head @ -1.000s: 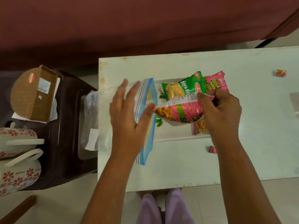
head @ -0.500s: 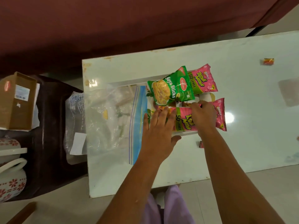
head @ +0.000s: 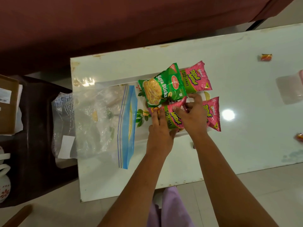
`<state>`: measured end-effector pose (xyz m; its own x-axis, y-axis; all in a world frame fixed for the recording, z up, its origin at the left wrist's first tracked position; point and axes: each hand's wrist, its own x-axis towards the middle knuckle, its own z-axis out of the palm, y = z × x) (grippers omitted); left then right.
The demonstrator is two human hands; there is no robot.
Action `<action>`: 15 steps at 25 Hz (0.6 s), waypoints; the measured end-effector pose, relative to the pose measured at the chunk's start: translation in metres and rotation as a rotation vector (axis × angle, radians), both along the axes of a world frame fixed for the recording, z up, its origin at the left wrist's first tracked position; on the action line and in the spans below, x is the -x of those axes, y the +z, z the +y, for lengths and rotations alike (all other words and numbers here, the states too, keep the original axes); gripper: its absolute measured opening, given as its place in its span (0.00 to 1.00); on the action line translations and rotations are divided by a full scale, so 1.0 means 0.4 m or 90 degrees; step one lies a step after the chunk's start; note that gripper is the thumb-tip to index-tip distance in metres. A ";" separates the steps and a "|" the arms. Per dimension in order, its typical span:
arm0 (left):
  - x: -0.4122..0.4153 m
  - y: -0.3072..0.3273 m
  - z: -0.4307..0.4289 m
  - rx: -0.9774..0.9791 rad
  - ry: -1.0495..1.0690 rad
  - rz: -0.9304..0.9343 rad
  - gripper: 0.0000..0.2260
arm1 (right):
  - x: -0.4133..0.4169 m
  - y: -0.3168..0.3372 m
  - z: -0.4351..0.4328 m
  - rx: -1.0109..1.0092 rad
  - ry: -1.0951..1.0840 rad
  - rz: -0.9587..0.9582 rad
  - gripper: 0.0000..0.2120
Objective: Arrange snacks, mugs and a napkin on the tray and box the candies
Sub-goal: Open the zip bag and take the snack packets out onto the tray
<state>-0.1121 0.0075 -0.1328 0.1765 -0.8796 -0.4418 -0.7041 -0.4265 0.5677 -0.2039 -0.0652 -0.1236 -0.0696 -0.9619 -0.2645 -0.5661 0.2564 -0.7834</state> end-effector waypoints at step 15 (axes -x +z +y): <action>-0.004 0.182 0.009 0.195 0.119 -0.125 0.31 | -0.046 0.064 0.074 0.127 -0.027 0.106 0.14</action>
<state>-0.1107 0.0113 -0.0601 0.4014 -0.9098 -0.1057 -0.7381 -0.3896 0.5508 -0.1855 -0.0358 -0.0979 -0.1374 -0.9891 -0.0522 -0.6834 0.1328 -0.7179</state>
